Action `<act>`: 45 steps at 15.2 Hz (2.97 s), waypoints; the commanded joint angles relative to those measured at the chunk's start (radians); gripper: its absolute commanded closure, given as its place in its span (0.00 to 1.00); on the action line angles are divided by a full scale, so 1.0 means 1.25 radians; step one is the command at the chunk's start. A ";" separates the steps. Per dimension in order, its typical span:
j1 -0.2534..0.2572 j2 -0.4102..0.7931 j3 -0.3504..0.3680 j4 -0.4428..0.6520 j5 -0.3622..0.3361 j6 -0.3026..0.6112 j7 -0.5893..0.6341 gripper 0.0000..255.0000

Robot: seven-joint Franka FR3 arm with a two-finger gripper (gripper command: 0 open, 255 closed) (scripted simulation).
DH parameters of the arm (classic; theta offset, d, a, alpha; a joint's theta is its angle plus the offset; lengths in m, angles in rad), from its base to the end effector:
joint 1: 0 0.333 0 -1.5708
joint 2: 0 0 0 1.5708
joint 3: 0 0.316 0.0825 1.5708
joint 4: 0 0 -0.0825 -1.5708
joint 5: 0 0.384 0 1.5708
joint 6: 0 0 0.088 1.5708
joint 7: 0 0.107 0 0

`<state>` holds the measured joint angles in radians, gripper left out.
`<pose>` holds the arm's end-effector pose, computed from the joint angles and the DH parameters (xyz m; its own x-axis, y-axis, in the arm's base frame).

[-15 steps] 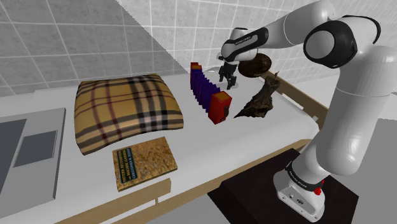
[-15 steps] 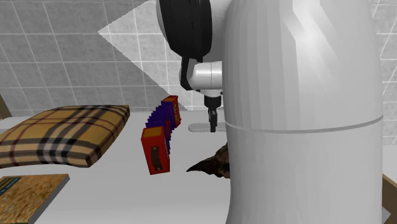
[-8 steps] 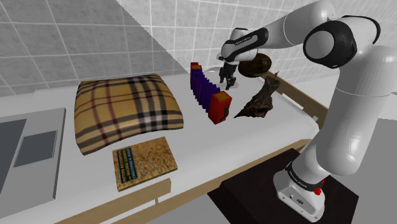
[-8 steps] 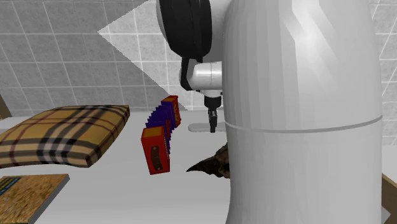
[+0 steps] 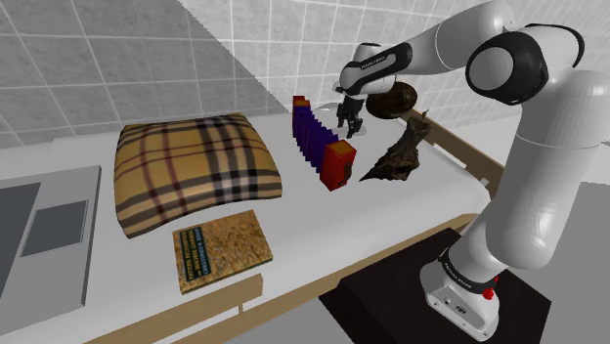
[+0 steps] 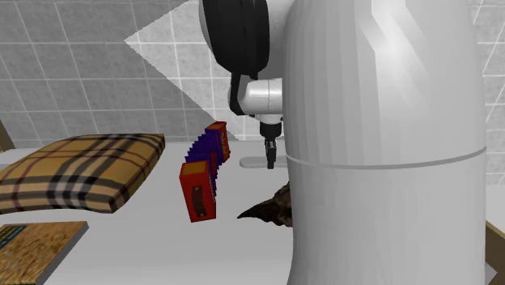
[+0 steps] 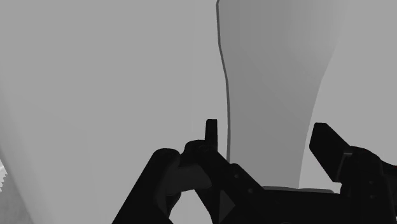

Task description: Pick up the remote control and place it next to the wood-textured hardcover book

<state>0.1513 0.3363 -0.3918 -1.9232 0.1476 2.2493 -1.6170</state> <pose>0.6042 -0.1316 0.3303 0.2621 0.9650 -0.0107 0.9649 -0.2619 0.0193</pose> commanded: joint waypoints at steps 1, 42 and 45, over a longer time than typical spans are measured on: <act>0.000 0.000 0.000 0.000 0.000 0.000 0.000 1.00; 0.206 -0.536 0.200 -0.422 -0.180 -0.096 0.501 1.00; 0.231 -0.569 0.242 -0.453 -0.168 -0.100 0.561 1.00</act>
<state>0.4302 -0.3598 -0.1065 -2.4779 -0.0672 2.1288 -0.9414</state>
